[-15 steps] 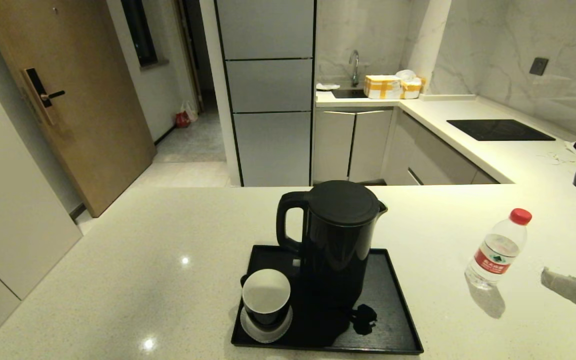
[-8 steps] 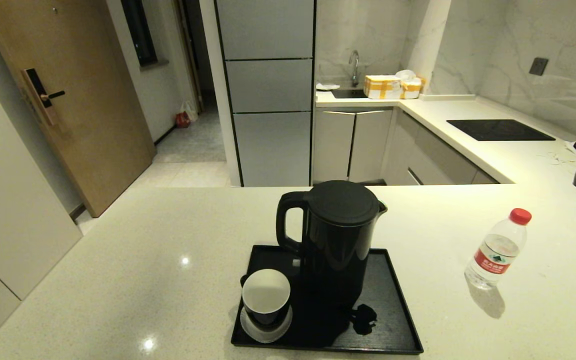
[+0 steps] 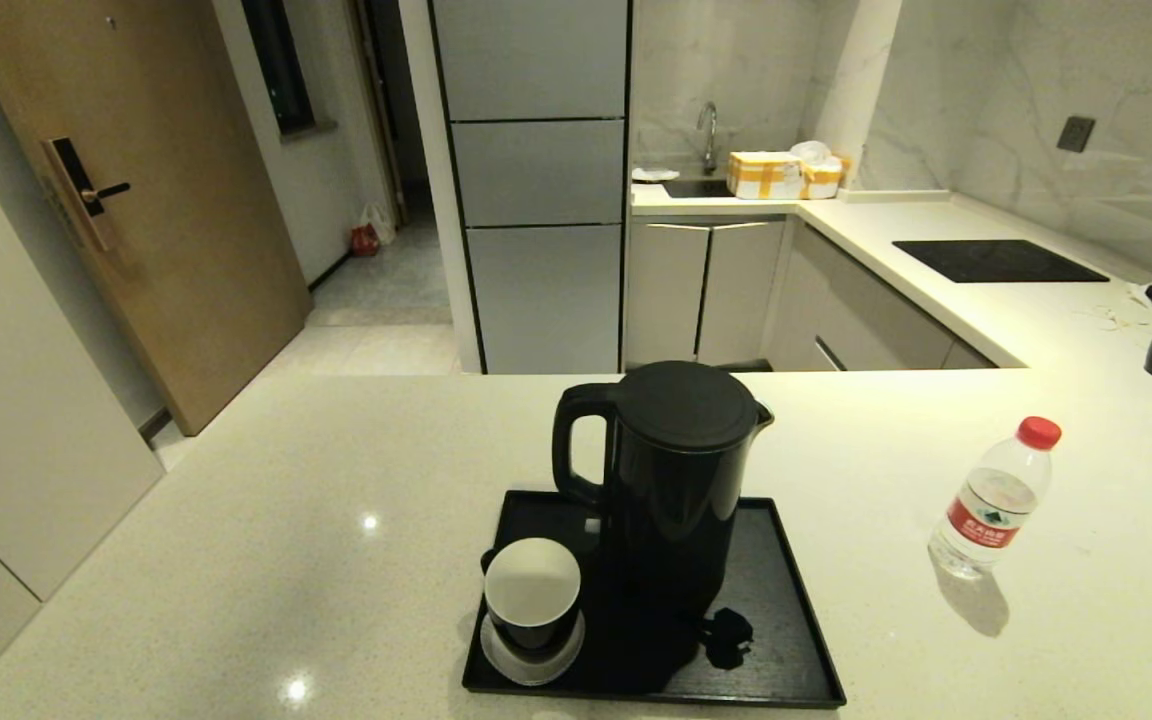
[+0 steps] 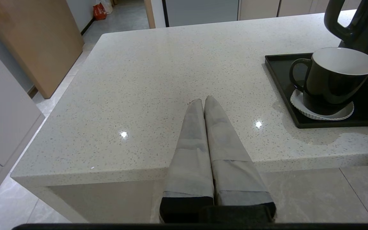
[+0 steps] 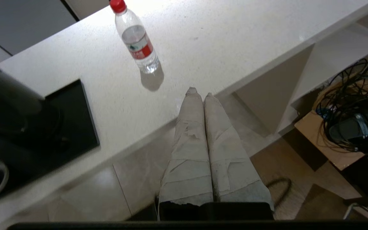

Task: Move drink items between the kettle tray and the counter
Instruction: Pick up the tea cup

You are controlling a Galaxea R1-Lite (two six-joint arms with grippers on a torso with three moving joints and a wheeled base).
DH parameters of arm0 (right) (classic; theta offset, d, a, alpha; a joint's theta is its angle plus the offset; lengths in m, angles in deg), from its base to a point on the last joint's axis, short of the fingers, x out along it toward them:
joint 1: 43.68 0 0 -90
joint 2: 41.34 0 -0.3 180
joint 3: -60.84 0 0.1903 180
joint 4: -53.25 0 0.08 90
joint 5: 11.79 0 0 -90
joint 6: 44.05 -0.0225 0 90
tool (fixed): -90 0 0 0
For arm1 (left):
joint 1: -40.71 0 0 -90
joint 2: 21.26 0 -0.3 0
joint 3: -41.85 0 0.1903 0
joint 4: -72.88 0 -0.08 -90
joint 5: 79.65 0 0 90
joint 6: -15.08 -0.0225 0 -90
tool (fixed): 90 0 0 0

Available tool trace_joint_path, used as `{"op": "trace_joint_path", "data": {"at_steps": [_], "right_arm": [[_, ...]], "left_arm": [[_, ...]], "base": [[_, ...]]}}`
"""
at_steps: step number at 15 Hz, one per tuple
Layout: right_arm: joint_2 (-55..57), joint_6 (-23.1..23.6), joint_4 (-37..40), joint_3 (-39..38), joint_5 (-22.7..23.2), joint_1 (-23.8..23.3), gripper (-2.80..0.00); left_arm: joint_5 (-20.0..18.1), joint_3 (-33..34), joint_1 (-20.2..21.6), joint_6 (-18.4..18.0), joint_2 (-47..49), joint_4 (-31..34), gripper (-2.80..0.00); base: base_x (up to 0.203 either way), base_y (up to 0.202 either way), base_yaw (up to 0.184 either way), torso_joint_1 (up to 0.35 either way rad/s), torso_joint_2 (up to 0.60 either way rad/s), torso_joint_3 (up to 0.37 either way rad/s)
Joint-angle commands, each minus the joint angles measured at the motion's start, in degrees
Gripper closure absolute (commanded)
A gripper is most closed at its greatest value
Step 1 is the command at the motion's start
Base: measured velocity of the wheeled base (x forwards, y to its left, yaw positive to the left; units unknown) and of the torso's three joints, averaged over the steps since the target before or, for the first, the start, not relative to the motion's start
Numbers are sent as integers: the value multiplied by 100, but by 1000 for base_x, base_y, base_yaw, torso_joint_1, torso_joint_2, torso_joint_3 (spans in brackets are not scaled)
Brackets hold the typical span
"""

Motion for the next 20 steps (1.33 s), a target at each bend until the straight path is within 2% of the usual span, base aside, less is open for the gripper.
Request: {"op": "trace_joint_path", "data": {"at_steps": [1,2,4,6,7,11,14,15,17,19,20], "right_arm": [[-257,38,438,359,280,127,0],[-282,69,479,410,297,381,0],[-424,128,471,392,311,492,0],[-1176,424,198,-136,353,534,0],[-1587,710,-258,-675,320,550,0],[-1848,1118,-3647,-3123,156,581,0],[-1852,1701,-6495,-5453,256,588,0],[-1853,1864,-7074,-6108,327,588,0],[-1854,2075,-7278,-6681,559,592,0],[-1855,2062,-7009,-6619,1713,595,0],[-1856,2085,-6577,-6594,1878,596,0]], "left_arm": [[-3,0,-4,-4,-11,1,0],[-3,0,-4,-4,-2,1,0],[-3,0,-4,-4,-2,1,0],[-3,0,-4,-4,-3,1,0],[-3,0,-4,-4,-2,1,0],[-3,0,-4,-4,-11,1,0],[-3,0,-4,-4,-6,1,0],[-3,0,-4,-4,-11,1,0],[-3,0,-4,5,-11,1,0],[-3,0,-4,-4,-2,1,0],[-3,0,-4,-4,-3,1,0]], "base": [[0,0,0,0,0,0],[0,0,0,0,0,0],[0,0,0,0,0,0],[0,0,0,0,0,0],[0,0,0,0,0,0],[0,0,0,0,0,0],[0,0,0,0,0,0],[0,0,0,0,0,0],[0,0,0,0,0,0],[0,0,0,0,0,0],[0,0,0,0,0,0]]}}
